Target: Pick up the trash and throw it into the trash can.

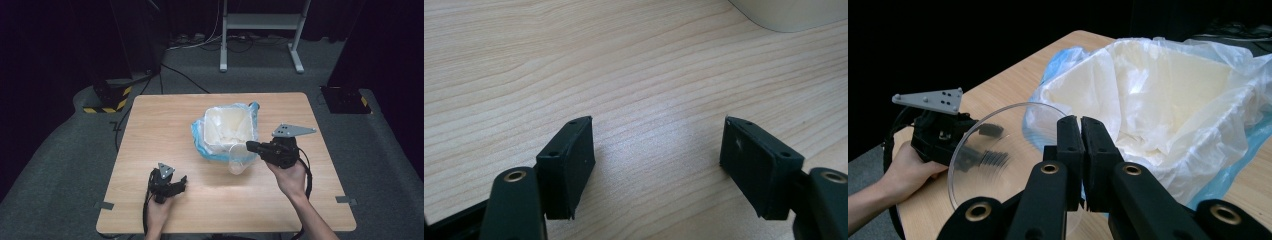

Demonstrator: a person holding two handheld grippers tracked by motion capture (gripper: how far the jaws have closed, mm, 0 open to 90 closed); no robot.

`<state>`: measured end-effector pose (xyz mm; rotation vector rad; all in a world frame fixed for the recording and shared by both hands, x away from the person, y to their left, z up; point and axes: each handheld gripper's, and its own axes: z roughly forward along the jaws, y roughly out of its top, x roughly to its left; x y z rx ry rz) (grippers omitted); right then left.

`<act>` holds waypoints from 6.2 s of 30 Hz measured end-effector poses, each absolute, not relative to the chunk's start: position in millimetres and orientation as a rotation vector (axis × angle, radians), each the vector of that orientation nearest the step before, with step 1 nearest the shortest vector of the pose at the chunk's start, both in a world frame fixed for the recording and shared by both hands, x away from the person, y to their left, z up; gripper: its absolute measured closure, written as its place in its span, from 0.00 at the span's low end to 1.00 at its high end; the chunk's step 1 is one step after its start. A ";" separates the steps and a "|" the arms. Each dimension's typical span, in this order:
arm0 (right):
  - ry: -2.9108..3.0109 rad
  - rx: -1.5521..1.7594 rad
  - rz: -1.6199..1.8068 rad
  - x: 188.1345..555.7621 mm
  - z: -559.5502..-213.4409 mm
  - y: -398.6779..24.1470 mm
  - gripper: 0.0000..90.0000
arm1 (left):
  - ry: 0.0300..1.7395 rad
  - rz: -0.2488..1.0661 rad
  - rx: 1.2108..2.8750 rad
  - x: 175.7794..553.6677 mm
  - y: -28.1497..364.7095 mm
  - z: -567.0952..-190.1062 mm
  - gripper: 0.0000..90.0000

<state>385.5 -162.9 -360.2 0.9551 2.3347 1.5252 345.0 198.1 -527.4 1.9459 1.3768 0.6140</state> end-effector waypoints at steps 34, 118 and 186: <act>2.264 0.926 1.559 403.7 -318.3 -160.1 0.97 | 1.376 0.612 1.947 344.9 198.2 -527.3 0.33; 2.224 1.142 1.381 486.1 -361.2 -133.7 0.95 | 1.376 0.612 1.944 345.0 198.2 -527.4 0.33; 2.139 1.123 1.521 409.2 -376.2 -209.5 0.63 | 1.376 0.612 1.946 345.0 198.2 -527.4 0.33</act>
